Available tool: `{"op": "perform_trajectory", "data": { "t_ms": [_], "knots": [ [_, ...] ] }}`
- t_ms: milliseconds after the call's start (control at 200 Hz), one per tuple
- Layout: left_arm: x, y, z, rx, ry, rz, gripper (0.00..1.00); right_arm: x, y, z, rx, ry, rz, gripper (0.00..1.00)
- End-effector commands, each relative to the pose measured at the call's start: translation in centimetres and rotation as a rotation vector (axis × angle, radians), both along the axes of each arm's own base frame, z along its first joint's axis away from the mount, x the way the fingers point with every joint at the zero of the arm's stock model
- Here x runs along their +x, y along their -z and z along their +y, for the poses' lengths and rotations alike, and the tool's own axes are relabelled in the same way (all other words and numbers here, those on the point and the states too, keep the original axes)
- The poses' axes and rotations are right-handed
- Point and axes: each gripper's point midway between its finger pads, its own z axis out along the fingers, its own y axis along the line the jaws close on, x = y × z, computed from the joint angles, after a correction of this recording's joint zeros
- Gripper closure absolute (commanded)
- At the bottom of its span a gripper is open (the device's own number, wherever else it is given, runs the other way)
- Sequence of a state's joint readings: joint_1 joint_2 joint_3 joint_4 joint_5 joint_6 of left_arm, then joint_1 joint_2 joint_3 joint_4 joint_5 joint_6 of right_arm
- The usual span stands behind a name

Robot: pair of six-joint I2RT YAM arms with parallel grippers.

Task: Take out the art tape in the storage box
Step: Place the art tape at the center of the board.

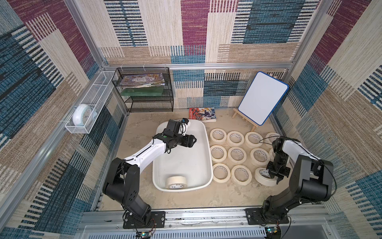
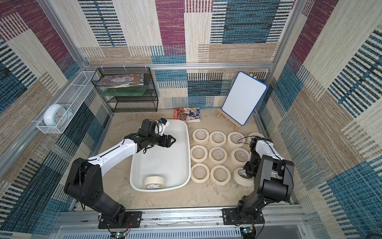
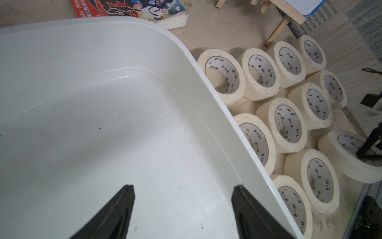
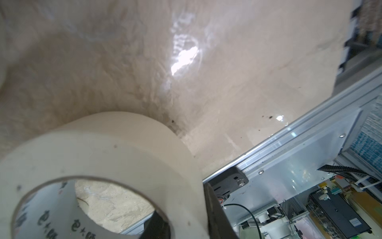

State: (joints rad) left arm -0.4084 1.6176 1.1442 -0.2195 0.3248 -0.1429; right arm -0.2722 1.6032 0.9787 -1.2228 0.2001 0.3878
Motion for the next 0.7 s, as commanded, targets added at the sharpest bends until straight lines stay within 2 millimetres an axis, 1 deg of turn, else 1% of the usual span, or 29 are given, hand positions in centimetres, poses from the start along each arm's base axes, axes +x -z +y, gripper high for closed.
{"op": "perform_trajectory", "data": {
  "t_ms": [0, 110, 200, 235, 265, 295, 320, 386, 436, 491, 511, 621, 696],
  "knots": [
    [0.1, -0.6, -0.2, -0.032, 0.009, -0.017, 0.20, 1.5, -0.1, -0.3, 0.012, -0.021, -0.019, 1.00],
    [0.2, -0.6, -0.2, -0.040, 0.003, -0.015, 0.21, 3.0, -0.9, -0.4, 0.019, -0.035, -0.072, 1.00],
    [0.3, -0.5, -0.3, -0.050, 0.004, -0.010, 0.21, 3.5, -1.7, -0.2, 0.025, -0.040, -0.128, 1.00],
    [0.4, -0.4, -0.3, -0.051, 0.005, -0.006, 0.21, 3.5, -1.9, 0.0, 0.027, -0.040, -0.145, 0.86],
    [0.4, -0.3, -0.4, -0.054, 0.007, -0.001, 0.21, 3.6, -2.0, 0.1, 0.035, -0.039, -0.162, 0.77],
    [0.4, -0.2, -0.5, -0.053, 0.010, 0.003, 0.21, 3.6, -1.9, 0.4, 0.046, -0.039, -0.173, 0.65],
    [0.4, -0.1, -0.5, -0.055, 0.010, 0.007, 0.21, 3.6, -2.0, 0.5, 0.054, -0.039, -0.180, 0.58],
    [0.4, 0.0, -0.7, -0.060, 0.014, 0.015, 0.21, 3.7, -2.0, 0.9, 0.071, -0.039, -0.204, 0.50],
    [0.3, -0.1, -0.7, -0.063, 0.014, 0.017, 0.21, 3.7, -2.0, 1.1, 0.079, -0.040, -0.212, 0.48],
    [0.2, -0.3, -0.6, -0.065, 0.013, 0.012, 0.21, 3.7, -2.0, 1.2, 0.083, -0.040, -0.215, 0.39],
    [0.2, -0.3, -0.6, -0.064, 0.012, 0.012, 0.21, 3.7, -2.1, 1.3, 0.086, -0.042, -0.217, 0.37],
    [0.0, -0.6, -0.3, -0.055, 0.006, 0.007, 0.21, 4.3, -2.9, 1.2, 0.081, -0.050, -0.257, 0.36],
    [-0.1, -0.8, -0.1, -0.045, 0.003, 0.004, 0.21, 5.6, -4.4, 1.6, 0.091, -0.068, -0.316, 0.36]
  ]
}}
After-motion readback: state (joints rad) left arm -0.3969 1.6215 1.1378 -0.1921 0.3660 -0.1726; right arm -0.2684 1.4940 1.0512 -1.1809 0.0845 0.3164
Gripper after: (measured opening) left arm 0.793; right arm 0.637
